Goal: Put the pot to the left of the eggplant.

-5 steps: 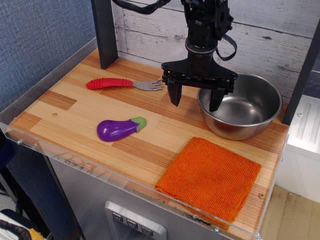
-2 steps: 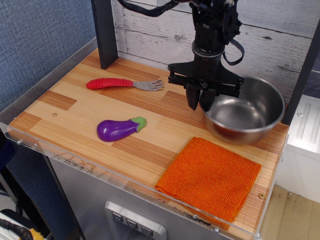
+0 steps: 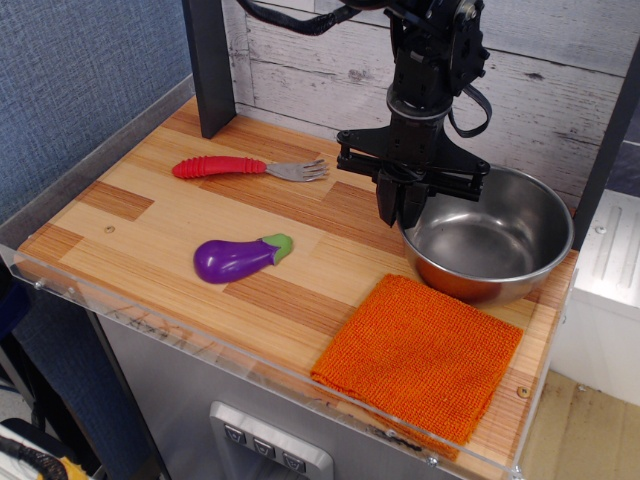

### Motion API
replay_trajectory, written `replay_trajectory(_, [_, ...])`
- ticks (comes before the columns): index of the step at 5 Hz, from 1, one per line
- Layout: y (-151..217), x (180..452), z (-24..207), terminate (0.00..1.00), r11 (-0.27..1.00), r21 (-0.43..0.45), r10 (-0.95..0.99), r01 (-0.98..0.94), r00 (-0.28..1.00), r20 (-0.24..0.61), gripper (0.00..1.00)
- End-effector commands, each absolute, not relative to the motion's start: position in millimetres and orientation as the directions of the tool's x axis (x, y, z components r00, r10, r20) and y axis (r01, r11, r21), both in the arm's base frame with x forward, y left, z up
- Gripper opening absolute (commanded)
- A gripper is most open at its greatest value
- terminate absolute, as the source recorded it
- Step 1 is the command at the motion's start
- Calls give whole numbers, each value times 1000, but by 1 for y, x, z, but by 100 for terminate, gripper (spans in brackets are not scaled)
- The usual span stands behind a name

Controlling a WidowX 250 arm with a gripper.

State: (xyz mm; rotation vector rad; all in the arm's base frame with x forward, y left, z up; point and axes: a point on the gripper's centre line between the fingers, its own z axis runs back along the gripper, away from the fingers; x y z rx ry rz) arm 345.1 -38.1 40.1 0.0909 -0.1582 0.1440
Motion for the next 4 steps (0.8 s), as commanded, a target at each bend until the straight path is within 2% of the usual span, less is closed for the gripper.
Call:
replay_trajectory(1, [-44, 351, 78, 0, 998, 47, 23, -35, 971, 236, 0])
replay_trajectory(2, [-47, 356, 102, 0, 998, 27, -57, 51, 958, 282, 0])
replay_trajectory(4, [-21, 344, 141, 0, 994, 1, -104, 111, 927, 360, 0])
